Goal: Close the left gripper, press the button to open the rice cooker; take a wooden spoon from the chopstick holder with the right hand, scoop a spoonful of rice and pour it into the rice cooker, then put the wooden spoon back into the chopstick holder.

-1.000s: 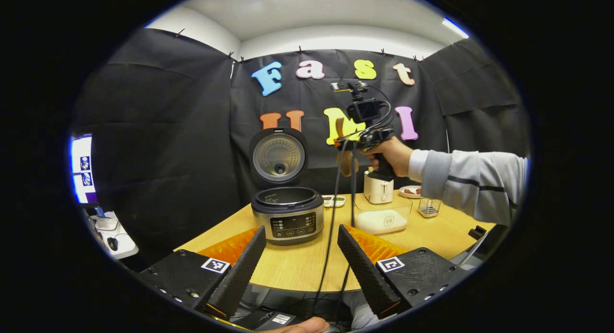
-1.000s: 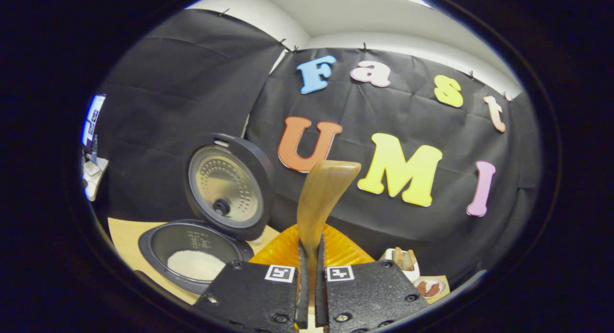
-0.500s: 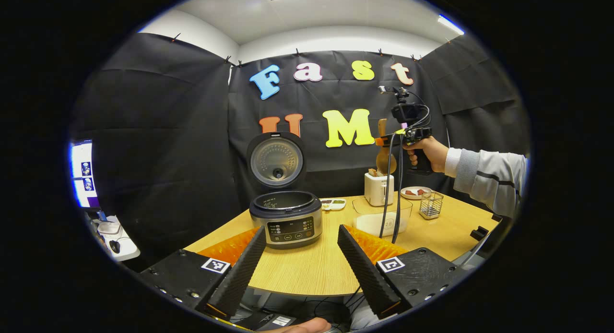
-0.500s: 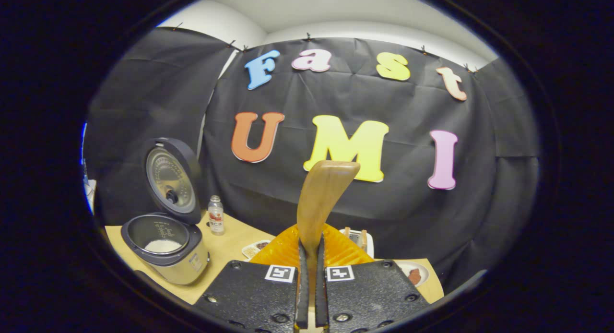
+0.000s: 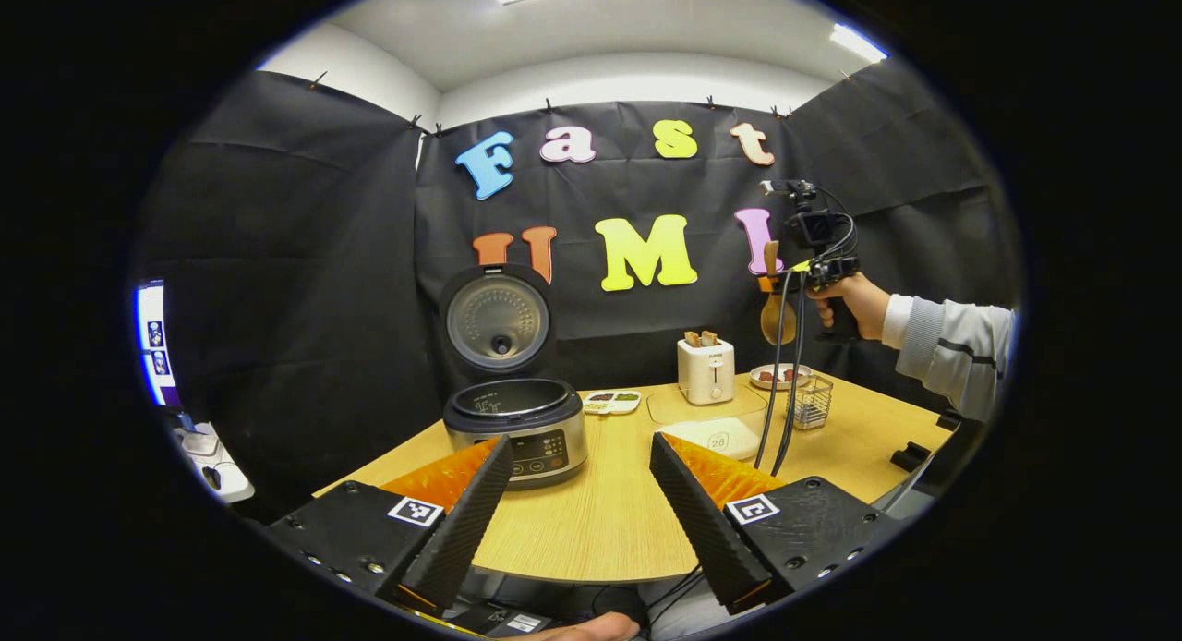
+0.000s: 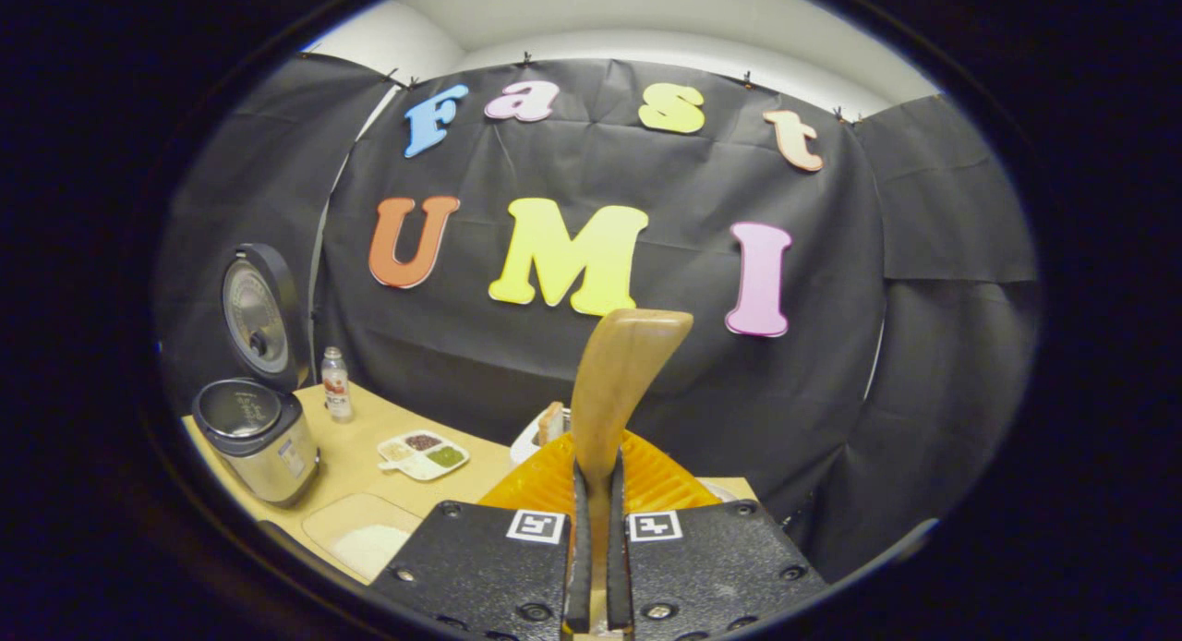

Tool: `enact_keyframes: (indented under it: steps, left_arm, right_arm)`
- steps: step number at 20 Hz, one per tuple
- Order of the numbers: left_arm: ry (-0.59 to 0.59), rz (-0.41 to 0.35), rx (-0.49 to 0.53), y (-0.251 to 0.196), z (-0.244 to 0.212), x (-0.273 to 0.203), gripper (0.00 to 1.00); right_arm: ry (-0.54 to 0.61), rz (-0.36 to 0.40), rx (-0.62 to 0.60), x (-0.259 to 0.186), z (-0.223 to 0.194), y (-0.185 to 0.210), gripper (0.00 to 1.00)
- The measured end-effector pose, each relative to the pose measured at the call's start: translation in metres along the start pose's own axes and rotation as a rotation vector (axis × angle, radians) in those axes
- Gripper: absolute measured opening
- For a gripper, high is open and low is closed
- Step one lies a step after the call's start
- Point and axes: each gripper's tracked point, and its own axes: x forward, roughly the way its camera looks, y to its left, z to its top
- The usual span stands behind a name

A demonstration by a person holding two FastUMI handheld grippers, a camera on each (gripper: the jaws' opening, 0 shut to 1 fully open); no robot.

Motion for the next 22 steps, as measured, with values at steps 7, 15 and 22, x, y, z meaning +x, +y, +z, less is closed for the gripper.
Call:
enact_keyframes:
  steps: [7, 15, 22]
  left_arm:
    - [-0.001, -0.016, -0.007, -0.013, 0.008, 0.007, 0.96]
    - [-0.07, 0.013, 0.005, 0.009, 0.043, 0.067, 0.96]
    - [-0.156, 0.112, 0.093, 0.037, 0.095, 0.132, 0.96]
  right_arm:
    - [0.045, -0.045, 0.076, -0.012, -0.033, -0.043, 0.13]
    - [0.078, -0.04, 0.181, -0.006, -0.084, -0.066, 0.16]
    - [0.001, -0.11, 0.174, -0.018, -0.07, -0.095, 0.95]
